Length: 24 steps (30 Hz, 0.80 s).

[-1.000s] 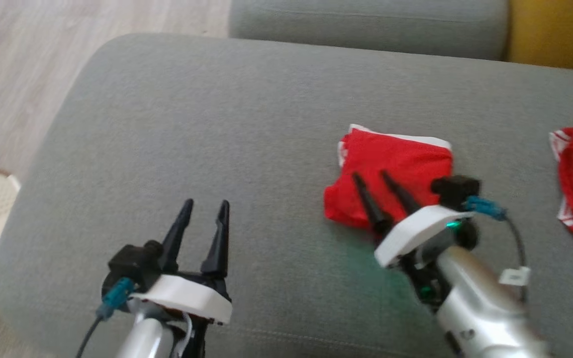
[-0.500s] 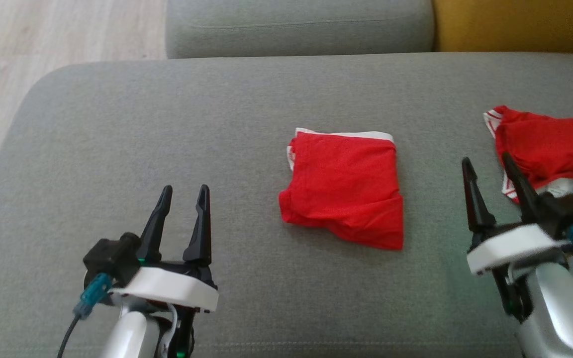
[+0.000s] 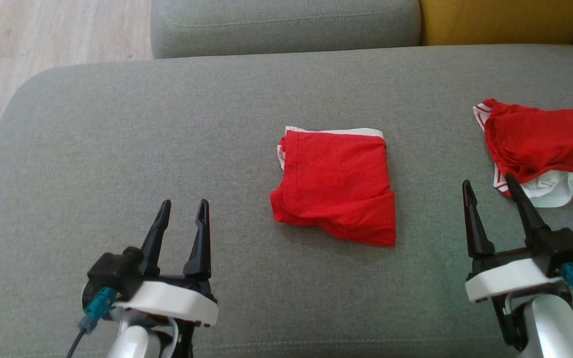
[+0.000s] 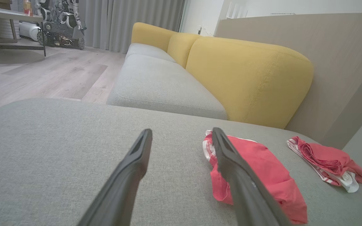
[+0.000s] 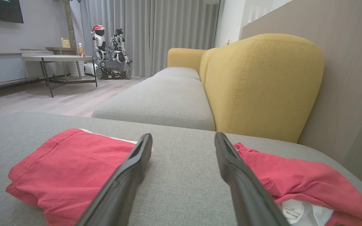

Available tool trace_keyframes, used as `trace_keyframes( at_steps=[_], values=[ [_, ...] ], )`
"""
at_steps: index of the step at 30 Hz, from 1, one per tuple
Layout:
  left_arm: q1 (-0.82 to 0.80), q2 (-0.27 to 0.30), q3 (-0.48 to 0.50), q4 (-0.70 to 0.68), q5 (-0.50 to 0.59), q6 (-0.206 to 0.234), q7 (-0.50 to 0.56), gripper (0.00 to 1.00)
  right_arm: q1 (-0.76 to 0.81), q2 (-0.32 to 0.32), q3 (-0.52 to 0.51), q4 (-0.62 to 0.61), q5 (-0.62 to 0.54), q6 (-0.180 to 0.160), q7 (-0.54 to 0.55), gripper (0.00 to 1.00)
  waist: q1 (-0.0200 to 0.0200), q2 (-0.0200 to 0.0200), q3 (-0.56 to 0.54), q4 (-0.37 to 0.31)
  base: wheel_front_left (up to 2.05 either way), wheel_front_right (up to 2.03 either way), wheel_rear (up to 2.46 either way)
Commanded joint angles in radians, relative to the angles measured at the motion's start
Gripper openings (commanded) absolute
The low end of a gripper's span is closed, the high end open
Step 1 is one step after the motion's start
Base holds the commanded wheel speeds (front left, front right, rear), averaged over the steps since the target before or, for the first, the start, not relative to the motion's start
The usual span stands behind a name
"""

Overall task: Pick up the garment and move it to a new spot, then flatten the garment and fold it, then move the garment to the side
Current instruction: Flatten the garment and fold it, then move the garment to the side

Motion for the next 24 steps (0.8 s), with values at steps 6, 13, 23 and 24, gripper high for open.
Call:
trace_keyframes(
  at_steps=[6, 13, 23, 24],
  values=[
    [-0.028, 0.002, 0.04, -0.042, 0.012, 0.006, -0.006, 1.0, -0.015, 0.009, 0.016, -0.037, -0.015, -0.001, -0.012, 1.0, 0.0, 0.0, 0.0, 0.007, 0.0, 0.0, 0.0],
    [-0.035, 0.002, 0.028, -0.038, 0.008, -0.002, -0.006, 1.0, -0.021, 0.013, 0.024, -0.025, -0.011, -0.001, -0.012, 1.0, 0.0, 0.0, 0.011, 0.024, 0.0, 0.0, 0.0],
    [-0.07, 0.002, -0.004, -0.034, 0.002, -0.003, -0.006, 1.0, -0.121, 0.019, 0.093, 0.105, 0.067, -0.001, 0.005, 1.0, 0.0, 0.0, 0.083, 0.088, 0.0, 0.0, 0.0],
    [-0.075, 0.002, -0.008, -0.032, 0.002, -0.003, -0.006, 1.0, -0.136, 0.019, 0.096, 0.124, 0.073, -0.001, 0.011, 1.0, 0.0, 0.0, 0.092, 0.097, 0.0, 0.0, 0.0]
  ],
)
